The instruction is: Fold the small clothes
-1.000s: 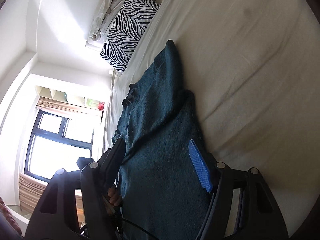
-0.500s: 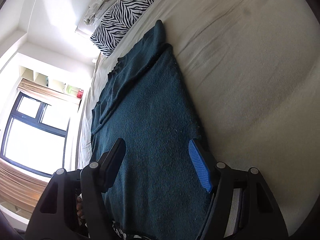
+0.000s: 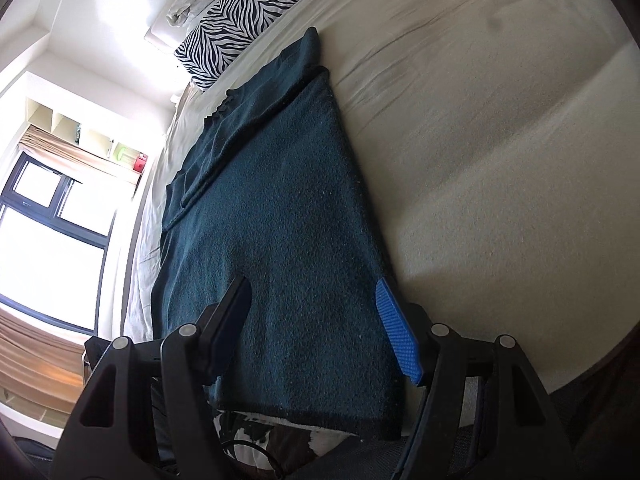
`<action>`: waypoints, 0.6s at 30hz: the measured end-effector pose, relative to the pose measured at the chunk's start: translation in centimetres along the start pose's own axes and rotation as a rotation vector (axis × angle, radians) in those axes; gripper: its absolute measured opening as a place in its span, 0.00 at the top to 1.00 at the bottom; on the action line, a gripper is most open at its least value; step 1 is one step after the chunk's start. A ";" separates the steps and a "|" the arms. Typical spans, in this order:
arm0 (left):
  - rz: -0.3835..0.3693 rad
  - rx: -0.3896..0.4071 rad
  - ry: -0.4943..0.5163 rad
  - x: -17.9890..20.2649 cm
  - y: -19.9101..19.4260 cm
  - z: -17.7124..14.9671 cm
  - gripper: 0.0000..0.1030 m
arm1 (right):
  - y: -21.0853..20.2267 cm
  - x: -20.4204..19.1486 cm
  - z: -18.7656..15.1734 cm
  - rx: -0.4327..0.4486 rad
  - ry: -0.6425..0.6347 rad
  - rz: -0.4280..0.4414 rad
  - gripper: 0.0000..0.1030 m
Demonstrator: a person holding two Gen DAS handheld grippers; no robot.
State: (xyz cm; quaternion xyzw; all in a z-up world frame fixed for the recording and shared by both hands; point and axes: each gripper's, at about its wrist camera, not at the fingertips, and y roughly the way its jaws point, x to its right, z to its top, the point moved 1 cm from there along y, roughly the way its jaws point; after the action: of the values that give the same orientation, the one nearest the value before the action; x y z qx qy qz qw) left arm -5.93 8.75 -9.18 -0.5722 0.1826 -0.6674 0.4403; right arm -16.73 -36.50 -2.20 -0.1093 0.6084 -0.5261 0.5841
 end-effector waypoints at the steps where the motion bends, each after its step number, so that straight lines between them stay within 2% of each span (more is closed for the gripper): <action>1: 0.001 -0.010 -0.001 0.0 0.0 -0.2 0.44 | -0.4 0.1 -0.3 -0.002 -0.003 -0.014 0.38; 4: 0.013 -0.041 0.007 -0.1 -0.1 -0.6 0.52 | -1.3 0.5 -1.0 -0.018 0.005 -0.065 0.38; 7: 0.011 -0.061 0.001 -0.3 0.0 -0.7 0.58 | -2.4 1.1 -1.6 -0.023 0.025 -0.069 0.38; 10: 0.006 -0.080 -0.004 -0.5 -0.1 -1.0 0.59 | -3.2 1.5 -2.0 -0.032 0.037 -0.073 0.38; 14: 0.008 -0.097 0.011 -0.3 0.0 -1.0 0.60 | -3.0 1.3 -2.7 -0.085 0.041 -0.077 0.39; 18: 0.001 -0.113 0.003 -0.3 0.1 -1.1 0.66 | -2.4 1.3 -3.3 -0.133 0.064 -0.057 0.45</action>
State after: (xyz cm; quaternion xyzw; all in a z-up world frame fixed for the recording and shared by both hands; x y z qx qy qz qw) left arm -6.93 8.70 -9.75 -0.5950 0.2210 -0.6566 0.4074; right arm -20.96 -36.84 -1.95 -0.1483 0.6569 -0.5042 0.5406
